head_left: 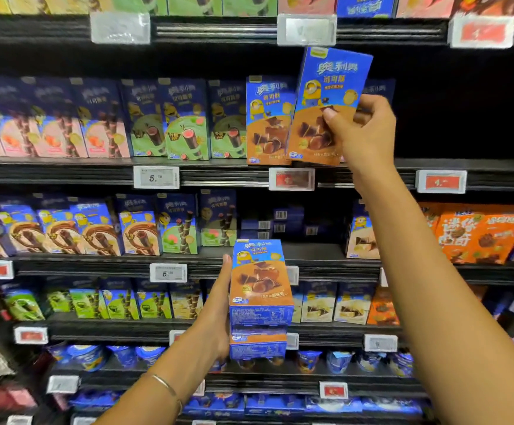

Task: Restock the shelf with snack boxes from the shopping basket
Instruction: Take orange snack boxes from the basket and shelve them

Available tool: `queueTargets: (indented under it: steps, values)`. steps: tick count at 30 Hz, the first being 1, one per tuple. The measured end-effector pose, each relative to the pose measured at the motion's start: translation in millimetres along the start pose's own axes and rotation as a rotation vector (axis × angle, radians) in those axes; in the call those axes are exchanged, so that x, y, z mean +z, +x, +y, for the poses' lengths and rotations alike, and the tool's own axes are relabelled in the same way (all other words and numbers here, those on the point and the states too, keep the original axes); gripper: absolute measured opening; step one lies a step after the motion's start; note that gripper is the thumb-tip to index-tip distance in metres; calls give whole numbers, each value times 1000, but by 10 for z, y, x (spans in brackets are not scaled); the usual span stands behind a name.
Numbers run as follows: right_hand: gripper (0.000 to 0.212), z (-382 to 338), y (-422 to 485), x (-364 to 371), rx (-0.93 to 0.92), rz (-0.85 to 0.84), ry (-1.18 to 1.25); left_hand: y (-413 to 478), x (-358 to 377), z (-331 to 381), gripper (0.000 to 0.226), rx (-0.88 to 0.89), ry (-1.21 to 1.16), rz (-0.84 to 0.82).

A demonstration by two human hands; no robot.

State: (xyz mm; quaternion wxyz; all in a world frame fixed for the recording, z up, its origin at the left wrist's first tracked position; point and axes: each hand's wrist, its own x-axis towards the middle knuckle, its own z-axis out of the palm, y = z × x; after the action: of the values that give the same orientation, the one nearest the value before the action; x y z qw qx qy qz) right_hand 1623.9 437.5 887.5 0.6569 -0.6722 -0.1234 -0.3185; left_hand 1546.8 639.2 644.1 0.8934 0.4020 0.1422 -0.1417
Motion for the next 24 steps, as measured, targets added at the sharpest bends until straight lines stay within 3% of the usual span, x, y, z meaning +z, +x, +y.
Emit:
queueTargets:
  steps: [24]
  values:
    - [45,511,296,243,-50,84,-270,33,52,112,84,2,10,-8]
